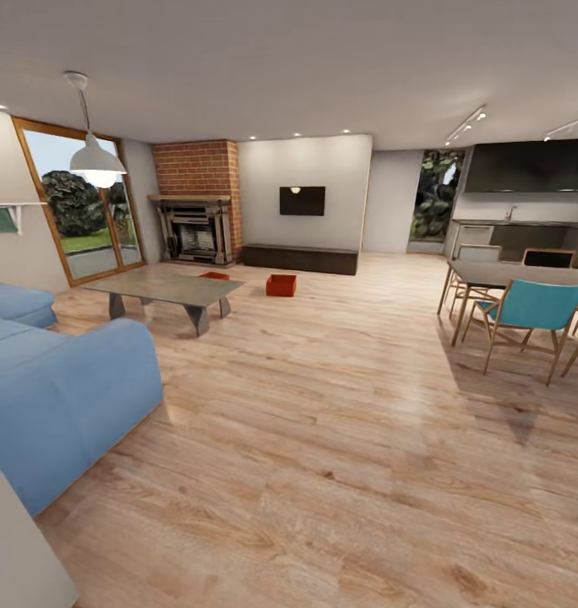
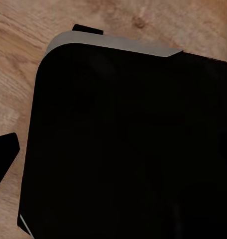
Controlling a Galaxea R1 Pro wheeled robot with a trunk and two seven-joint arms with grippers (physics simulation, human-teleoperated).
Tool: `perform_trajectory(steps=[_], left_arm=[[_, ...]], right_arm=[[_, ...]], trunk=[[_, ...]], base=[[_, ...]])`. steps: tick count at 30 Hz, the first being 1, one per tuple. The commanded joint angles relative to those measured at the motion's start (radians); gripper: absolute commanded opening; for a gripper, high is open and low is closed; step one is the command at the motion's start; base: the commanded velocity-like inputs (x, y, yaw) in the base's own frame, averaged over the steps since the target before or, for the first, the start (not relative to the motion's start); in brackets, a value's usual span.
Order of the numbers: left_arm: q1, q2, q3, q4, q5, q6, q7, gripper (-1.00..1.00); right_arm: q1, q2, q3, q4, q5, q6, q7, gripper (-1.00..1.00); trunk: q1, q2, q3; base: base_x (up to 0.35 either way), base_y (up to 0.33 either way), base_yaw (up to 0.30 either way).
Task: Move the two storage containers from the living room to the garage. In the garage, place one container on the floor and stack the other container on top of it (either order is fine).
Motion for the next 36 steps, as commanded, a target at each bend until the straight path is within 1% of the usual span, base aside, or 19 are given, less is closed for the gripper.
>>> perform_trajectory(steps=[1, 36], left_arm=[[0.0, 0.0, 0.001, -0.001, 0.005, -0.002, 0.001, 1.0], [0.0, -0.002, 0.001, -0.001, 0.002, -0.002, 0.002, 1.0]], right_arm=[[-0.001, 0.0, 0.003, 0.003, 0.006, -0.004, -0.005, 1.0], [-0.001, 0.002, 0.003, 0.003, 0.006, -0.004, -0.005, 1.0]], trunk=[[0.001, 0.0, -0.001], [0.001, 0.0, -0.001]], base=[[0.324, 0.0, 0.0], [0.324, 0.0, 0.0]])
